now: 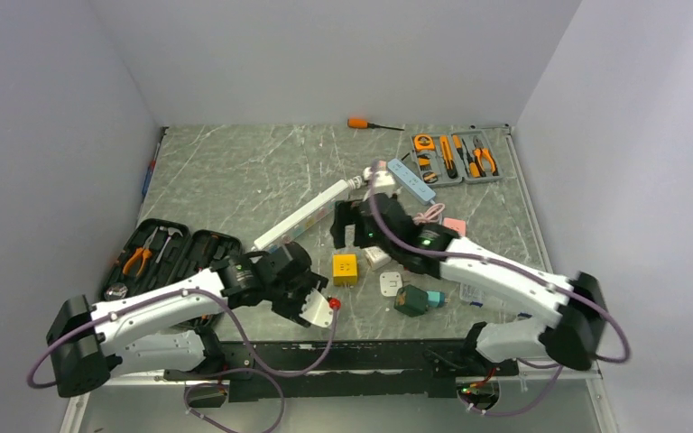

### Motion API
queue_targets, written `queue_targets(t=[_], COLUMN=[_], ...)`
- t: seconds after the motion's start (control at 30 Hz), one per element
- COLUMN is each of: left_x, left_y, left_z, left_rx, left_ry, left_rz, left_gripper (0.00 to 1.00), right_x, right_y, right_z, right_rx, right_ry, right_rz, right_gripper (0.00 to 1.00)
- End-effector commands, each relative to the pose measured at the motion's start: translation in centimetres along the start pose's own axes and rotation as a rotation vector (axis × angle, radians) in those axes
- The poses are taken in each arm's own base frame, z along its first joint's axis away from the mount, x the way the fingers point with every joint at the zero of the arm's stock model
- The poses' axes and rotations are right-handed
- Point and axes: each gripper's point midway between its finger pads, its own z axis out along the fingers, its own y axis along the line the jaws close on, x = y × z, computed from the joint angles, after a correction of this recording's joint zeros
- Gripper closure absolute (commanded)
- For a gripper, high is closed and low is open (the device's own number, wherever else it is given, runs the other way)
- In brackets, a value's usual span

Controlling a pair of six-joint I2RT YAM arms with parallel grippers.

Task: Pull the plug off the socket
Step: Place the plug at the corner of the board.

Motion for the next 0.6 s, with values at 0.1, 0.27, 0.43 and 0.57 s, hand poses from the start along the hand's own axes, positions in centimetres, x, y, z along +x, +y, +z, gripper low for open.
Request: queue_targets(t=[0.1,0.27,0.43,0.57], left_x=[-2.5,-2.0,-2.7,-3.8], left_y=[-1.4,-1.9,-1.8,-0.8], left_z=[2.1,4.7,6.3,7.1], left_rx=[0.125,0.209,0.248,0.257], left_ry=[-0.005,0.023,0.012,-0.025], left_rz=[-0.065,-0.043,-0.098,-0.169], left_gripper=[1.0,1.0,1.0,1.0], right_x=[-5.3,-3.1,-1.4,-1.3], right_y=[-4.0,-5.7,-7.5,-8.3], right_z=[-7.9,-9.1,-9.6,-10.0], right_rx=[0.098,0.116,0.184,0.226], right_ry=[-0.183,-0.162,-0.127,-0.126], right_rz=[0.14,0.208,0.216,0.211], right_gripper=[0.03,0.01,0.0,0.0])
